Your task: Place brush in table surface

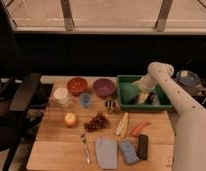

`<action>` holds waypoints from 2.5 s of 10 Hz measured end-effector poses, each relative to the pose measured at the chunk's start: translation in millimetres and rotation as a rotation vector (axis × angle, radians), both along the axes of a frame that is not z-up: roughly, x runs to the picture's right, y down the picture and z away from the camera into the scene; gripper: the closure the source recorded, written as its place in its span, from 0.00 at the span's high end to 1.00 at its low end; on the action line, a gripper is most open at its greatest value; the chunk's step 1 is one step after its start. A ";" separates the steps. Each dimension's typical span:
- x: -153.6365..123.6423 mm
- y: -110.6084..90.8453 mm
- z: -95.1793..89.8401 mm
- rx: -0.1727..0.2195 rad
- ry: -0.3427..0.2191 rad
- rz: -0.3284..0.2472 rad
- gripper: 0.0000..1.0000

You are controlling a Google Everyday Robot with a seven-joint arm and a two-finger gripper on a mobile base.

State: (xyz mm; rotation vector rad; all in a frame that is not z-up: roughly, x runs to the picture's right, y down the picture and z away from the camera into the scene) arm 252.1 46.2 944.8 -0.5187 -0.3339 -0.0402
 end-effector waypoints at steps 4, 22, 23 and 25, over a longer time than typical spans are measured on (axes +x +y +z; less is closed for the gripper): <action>-1.4 8.5 7.9 -0.046 -0.027 -0.001 0.54; -4.3 -85.1 -139.8 0.327 -0.015 0.001 0.00; 1.9 -78.9 -156.3 0.345 0.000 0.007 0.00; 14.7 -66.8 -172.6 0.347 0.010 0.027 0.05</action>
